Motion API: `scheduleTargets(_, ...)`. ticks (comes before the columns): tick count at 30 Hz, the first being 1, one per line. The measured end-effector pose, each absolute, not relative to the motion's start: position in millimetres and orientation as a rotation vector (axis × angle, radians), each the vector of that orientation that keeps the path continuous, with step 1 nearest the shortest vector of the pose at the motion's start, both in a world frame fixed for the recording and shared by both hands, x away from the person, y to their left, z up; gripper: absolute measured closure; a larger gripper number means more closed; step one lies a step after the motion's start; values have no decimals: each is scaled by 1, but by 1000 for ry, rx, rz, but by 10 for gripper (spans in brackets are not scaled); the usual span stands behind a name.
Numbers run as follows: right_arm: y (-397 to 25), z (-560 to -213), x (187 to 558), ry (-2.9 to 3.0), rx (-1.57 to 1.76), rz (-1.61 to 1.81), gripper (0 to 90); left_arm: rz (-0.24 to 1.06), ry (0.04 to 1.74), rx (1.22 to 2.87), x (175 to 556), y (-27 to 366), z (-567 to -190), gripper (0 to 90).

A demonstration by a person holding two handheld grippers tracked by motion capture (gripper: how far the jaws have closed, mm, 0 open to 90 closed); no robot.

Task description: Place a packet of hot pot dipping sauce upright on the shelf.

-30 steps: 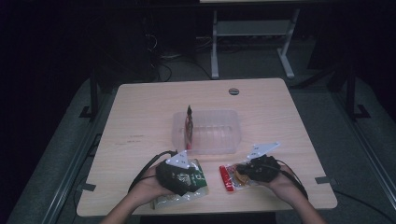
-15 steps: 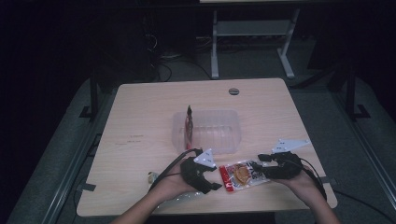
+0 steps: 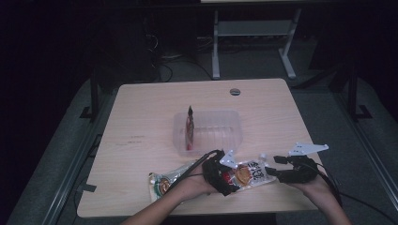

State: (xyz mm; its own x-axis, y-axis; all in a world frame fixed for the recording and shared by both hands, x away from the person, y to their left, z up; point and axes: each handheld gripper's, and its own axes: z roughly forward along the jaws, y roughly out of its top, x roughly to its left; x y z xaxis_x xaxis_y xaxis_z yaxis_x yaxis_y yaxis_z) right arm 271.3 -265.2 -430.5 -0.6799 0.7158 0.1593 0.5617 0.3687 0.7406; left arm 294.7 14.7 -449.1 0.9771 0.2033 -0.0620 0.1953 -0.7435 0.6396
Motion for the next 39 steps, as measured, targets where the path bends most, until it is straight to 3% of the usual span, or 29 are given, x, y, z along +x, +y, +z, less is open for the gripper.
scheduleTargets(6, -268, -435, 273, 2439, 1182, 1190, 374, 60, 269, 2458, 296, 13, -454, 184)
scheduleTargets(10, -271, -438, 273, 2435, 1202, 1180, 374, 62, 277, 2445, 298, 16, -454, 298)
scheduleTargets(14, -274, -439, 273, 2428, 1229, 1178, 375, 37, 284, 2411, 300, 20, -452, 518)
scheduleTargets(16, -276, -440, 274, 2425, 1233, 1183, 377, 28, 287, 2400, 301, 21, -452, 700)
scheduleTargets(19, -277, -442, 275, 2424, 1254, 1186, 380, 41, 270, 2434, 302, 23, -454, 892)
scheduleTargets(39, -269, -468, 295, 2570, 1384, 1263, 420, -30, 318, 2403, 307, 26, -463, 900)
